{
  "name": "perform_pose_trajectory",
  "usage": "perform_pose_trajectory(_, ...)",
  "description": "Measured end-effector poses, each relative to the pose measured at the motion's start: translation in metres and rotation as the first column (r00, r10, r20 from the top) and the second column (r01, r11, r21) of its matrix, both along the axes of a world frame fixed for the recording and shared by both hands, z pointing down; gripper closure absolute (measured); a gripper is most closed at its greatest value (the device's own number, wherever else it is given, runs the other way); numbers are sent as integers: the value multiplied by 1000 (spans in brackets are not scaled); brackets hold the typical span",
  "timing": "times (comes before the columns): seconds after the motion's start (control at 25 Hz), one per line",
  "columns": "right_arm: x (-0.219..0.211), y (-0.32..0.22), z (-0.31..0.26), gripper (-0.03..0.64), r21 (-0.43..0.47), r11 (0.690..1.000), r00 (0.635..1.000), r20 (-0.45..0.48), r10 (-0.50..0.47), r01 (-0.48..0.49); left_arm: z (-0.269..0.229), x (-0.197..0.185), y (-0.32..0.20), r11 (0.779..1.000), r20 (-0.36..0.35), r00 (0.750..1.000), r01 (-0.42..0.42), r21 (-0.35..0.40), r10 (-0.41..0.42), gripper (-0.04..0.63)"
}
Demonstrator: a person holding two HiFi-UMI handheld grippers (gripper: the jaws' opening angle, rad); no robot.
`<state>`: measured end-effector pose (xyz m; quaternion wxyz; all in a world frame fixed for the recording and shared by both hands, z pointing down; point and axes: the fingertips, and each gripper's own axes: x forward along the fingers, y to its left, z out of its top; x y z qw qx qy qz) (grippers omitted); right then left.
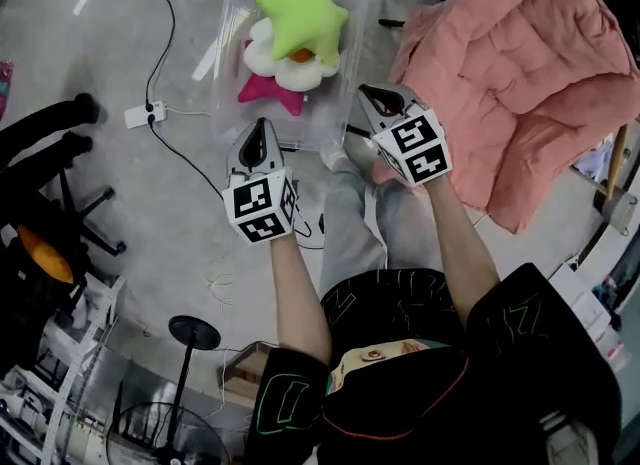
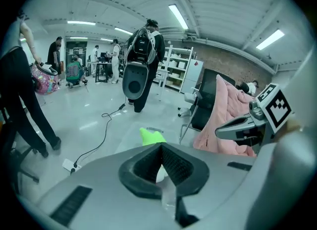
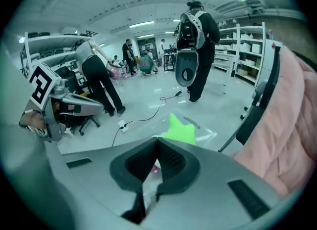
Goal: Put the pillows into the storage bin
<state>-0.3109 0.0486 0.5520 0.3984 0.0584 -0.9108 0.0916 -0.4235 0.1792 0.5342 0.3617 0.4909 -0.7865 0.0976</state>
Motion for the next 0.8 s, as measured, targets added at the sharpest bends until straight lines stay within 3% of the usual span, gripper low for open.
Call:
perform_pose_trajectory(0.28,12,-16,-24,614,-96,991,986,126,110,-98,-16,19,-35,995,-3,998,-70,75,70,600)
perform_pose_trajectory(0.56,59,-44,-60,614,-83,975,960,175,217,-205,-60,57,-84,978,43,990,-139,156,134,600)
perform_pose_trajectory(0.8,116,-76,-90,614,-20,951,932,193,306,-308,-92,106,-131,965,99,977,-202,165,188,600)
